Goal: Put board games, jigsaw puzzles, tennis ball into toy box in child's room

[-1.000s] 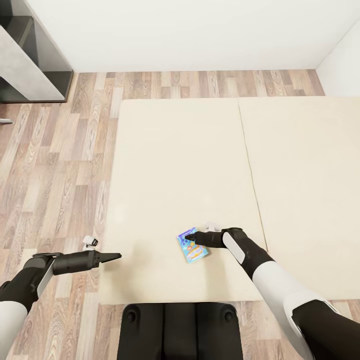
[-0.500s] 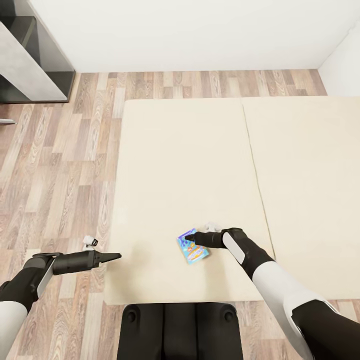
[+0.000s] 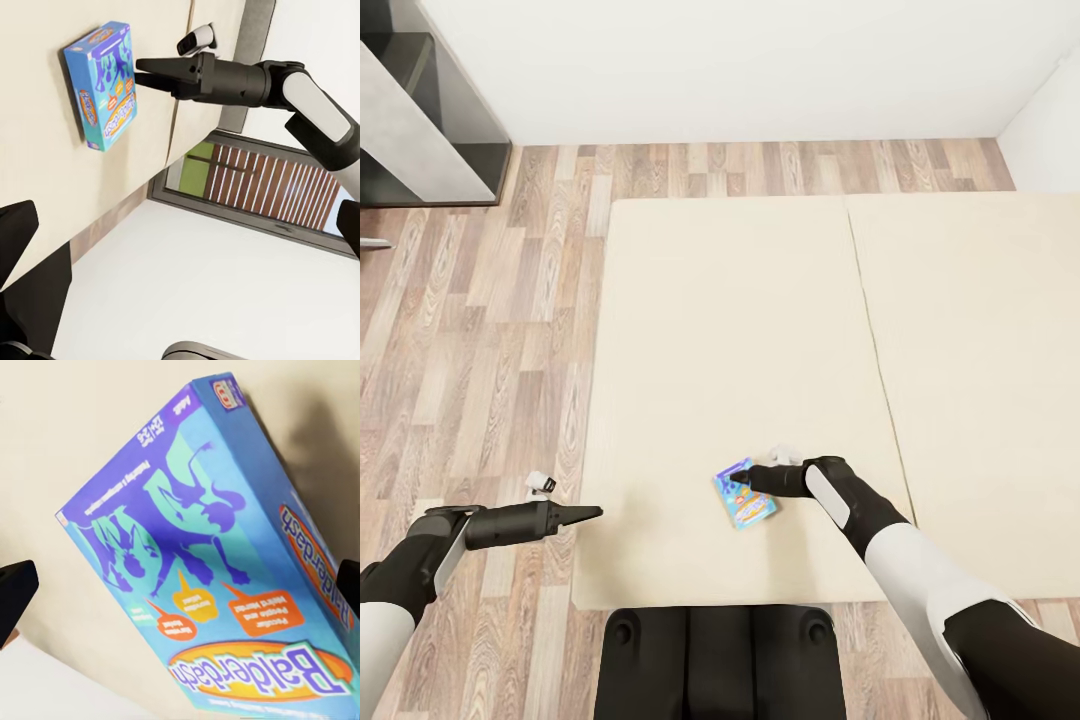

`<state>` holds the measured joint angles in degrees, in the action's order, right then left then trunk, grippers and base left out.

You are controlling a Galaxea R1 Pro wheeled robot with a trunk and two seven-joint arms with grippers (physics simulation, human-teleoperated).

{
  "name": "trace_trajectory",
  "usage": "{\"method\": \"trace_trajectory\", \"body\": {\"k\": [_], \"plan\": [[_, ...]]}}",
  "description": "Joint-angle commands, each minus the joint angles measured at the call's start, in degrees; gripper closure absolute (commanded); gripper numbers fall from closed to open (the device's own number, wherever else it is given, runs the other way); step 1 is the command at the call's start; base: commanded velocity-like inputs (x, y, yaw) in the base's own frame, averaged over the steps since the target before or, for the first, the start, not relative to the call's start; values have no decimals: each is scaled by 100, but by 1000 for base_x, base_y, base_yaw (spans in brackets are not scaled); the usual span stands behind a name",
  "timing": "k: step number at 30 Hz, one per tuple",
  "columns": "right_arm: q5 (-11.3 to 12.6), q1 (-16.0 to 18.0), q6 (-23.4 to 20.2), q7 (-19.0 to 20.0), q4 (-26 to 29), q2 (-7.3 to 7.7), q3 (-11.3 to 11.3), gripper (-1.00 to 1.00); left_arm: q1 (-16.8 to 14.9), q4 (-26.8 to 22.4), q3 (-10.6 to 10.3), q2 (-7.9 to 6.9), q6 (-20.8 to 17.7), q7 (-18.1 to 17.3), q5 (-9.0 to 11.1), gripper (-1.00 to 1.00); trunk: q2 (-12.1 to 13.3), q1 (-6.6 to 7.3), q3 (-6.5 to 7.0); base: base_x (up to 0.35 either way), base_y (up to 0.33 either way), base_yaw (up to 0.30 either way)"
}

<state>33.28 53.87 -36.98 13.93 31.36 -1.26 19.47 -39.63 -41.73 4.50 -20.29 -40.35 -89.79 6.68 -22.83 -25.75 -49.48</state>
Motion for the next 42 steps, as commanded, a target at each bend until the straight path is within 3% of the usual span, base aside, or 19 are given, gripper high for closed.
{"method": "trace_trajectory", "body": {"k": [1,14,42], "plan": [[-9,2,-26,14,2,0,7,-100,-1,-1,0,-2,-61,-21,0,-100,-9,-3,-6,0,2,0],[-19,7,-54,13,-285,-12,-11,-100,-1,-1,1,-2,-61,-21,0,-100,-9,-3,-6,0,0,0],[-26,3,-35,110,-315,-111,-16,-100,-1,-1,2,-5,-61,-21,0,-100,-9,-3,-6,0,33,0]]}}
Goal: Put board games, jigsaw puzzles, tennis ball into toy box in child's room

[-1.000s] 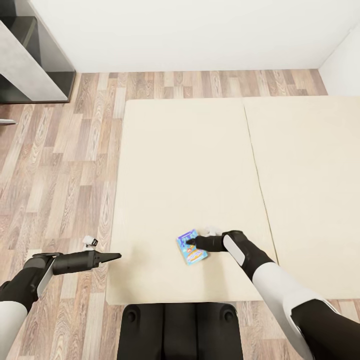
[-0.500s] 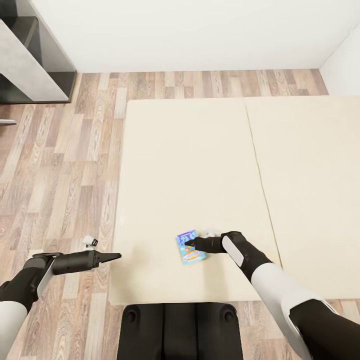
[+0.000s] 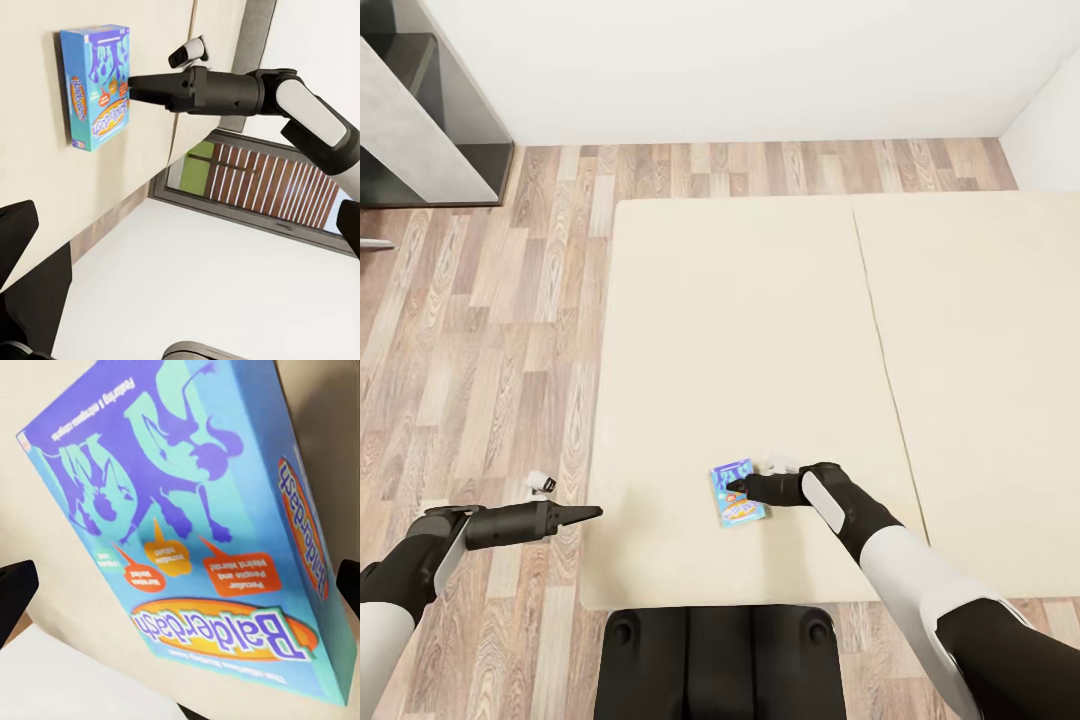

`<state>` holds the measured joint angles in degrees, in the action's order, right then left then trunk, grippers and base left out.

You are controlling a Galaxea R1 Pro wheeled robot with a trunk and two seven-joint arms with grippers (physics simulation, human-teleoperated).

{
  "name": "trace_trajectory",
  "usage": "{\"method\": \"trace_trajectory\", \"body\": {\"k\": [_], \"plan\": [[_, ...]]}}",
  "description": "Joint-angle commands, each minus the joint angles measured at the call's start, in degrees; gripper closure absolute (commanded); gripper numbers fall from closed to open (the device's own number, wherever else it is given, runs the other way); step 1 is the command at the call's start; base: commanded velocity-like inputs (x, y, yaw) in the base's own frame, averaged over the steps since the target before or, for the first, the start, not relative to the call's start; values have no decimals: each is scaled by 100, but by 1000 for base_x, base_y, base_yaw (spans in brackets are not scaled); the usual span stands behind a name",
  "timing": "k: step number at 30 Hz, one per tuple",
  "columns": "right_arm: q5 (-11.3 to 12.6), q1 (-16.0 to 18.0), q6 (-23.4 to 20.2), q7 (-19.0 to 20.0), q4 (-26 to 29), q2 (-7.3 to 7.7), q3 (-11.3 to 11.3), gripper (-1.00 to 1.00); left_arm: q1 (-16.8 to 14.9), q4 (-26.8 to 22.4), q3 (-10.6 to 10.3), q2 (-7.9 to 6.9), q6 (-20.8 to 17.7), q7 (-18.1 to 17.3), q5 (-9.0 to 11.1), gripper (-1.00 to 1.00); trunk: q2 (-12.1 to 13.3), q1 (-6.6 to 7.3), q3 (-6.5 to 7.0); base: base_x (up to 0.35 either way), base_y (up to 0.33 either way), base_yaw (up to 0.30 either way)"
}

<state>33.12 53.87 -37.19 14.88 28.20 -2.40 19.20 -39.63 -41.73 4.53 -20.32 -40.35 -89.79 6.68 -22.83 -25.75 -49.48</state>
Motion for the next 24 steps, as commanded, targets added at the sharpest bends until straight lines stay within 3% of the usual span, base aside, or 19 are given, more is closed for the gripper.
{"method": "trace_trajectory", "body": {"k": [1,24], "plan": [[-12,3,-8,15,2,2,11,-100,-1,-2,-2,-3,-61,-21,0,-100,-9,-3,-6,0,0,0],[-10,2,403,16,42,-5,31,-100,-1,-2,-5,-3,-61,-21,0,-100,-9,-3,-6,0,14,0]]}}
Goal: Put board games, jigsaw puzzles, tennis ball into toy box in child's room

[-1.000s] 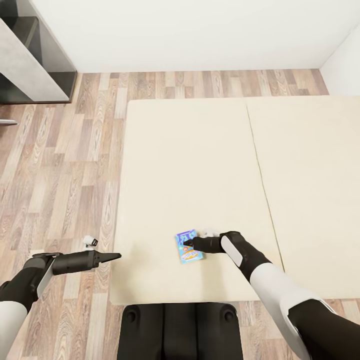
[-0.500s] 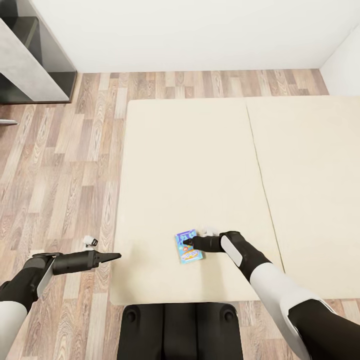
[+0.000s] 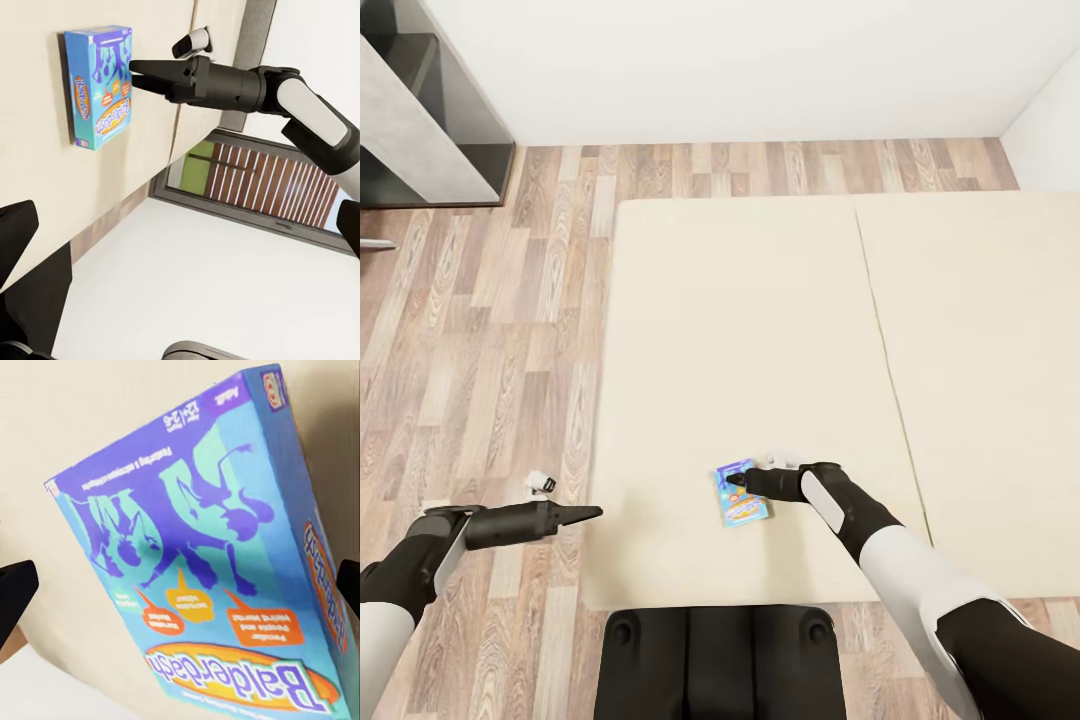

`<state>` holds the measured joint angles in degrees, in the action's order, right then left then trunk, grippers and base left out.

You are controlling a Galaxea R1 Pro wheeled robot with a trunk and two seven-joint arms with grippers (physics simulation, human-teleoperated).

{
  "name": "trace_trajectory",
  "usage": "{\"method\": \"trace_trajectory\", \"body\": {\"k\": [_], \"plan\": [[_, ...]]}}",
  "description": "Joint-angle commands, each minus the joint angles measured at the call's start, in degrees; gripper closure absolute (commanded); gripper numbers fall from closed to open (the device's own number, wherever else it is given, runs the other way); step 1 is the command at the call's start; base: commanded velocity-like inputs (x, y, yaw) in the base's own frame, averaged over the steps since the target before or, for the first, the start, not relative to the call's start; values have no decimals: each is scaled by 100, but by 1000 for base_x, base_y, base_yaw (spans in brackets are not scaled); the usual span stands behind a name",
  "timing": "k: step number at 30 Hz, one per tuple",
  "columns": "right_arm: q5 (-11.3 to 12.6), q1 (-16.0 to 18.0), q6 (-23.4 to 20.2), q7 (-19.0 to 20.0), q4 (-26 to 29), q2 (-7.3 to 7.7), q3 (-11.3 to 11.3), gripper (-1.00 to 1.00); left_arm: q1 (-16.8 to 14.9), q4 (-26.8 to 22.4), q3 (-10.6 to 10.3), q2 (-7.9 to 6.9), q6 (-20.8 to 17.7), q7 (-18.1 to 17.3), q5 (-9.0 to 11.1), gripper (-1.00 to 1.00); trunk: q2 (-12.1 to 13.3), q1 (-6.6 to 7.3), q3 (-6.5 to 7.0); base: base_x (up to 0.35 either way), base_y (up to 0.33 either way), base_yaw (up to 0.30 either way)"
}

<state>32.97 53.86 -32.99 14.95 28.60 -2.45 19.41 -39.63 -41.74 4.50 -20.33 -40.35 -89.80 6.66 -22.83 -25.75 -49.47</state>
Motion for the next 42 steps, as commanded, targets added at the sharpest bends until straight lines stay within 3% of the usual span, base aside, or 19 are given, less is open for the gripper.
{"method": "trace_trajectory", "body": {"k": [1,42], "plan": [[4,5,-18,9,1,0,10,-100,0,-1,1,-2,-61,-20,2,-100,-9,-3,-6,0,138,0],[-1,3,-41,-60,-37,-114,3,-100,0,-1,6,-6,-63,-20,2,-100,-9,-3,-6,-3,40,7]]}}
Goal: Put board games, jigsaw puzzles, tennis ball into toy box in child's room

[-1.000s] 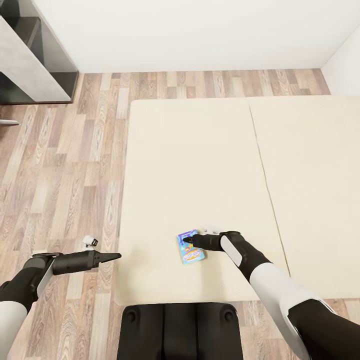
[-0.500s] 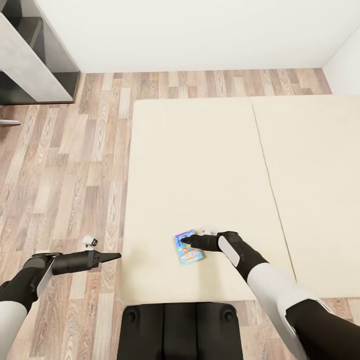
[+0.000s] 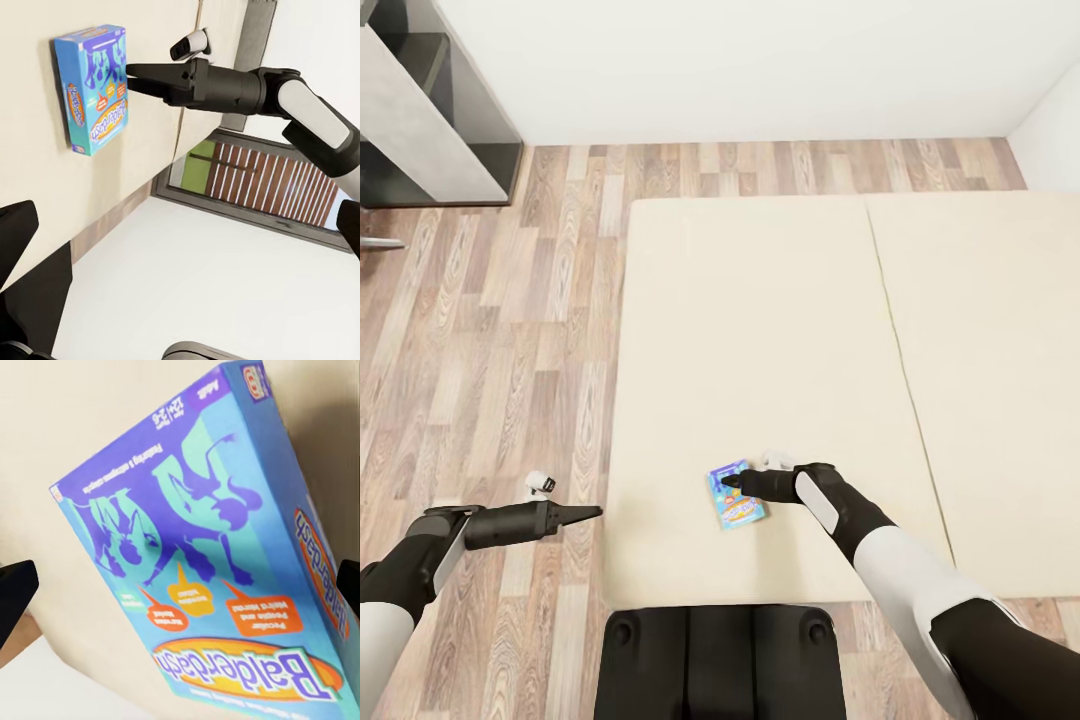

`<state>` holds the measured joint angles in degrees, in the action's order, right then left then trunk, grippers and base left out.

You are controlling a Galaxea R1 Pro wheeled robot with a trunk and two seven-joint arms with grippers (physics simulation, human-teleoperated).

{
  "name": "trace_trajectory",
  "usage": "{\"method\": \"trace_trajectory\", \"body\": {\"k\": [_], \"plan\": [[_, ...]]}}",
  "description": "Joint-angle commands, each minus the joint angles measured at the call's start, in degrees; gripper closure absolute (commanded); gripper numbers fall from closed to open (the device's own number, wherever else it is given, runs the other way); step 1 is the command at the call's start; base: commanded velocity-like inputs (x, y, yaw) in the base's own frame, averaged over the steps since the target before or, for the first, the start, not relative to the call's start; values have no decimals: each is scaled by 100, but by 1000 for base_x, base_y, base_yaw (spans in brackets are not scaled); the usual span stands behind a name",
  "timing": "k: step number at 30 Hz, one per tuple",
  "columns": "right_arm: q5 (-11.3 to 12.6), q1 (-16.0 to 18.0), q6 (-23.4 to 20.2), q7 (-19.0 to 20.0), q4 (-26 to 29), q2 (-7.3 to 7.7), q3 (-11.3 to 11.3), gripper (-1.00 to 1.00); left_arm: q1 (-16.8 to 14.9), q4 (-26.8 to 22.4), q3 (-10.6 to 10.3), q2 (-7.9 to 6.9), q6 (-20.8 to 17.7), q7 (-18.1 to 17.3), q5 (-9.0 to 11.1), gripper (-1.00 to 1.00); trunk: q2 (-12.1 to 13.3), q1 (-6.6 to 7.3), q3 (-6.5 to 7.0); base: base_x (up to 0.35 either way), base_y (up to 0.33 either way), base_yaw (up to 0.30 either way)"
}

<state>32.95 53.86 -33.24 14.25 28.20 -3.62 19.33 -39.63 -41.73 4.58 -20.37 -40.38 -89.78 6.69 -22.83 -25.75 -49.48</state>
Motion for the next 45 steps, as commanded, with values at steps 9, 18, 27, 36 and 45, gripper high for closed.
{"method": "trace_trajectory", "body": {"k": [9,18,27,36,45], "plan": [[1,3,-14,8,2,3,9,-100,-1,-1,-2,-2,-61,-22,-1,-100,-9,-3,-6,0,0,68],[1,5,-8,7,2,1,11,-100,-1,-1,-1,-2,-60,-22,-1,-100,-9,-3,-6,0,32,3],[1,2,-10,7,3,3,9,-100,-1,-1,-1,-2,-58,-22,-1,-100,-9,-3,-6,0,31,0],[3,3,-16,7,1,1,9,-100,-1,-1,-4,-2,-58,-22,-1,-100,-9,-3,-6,0,33,0],[1,3,-14,7,1,2,11,-100,-1,-1,-4,-2,-58,-22,-1,-100,-9,-3,-6,0,19,0]]}}
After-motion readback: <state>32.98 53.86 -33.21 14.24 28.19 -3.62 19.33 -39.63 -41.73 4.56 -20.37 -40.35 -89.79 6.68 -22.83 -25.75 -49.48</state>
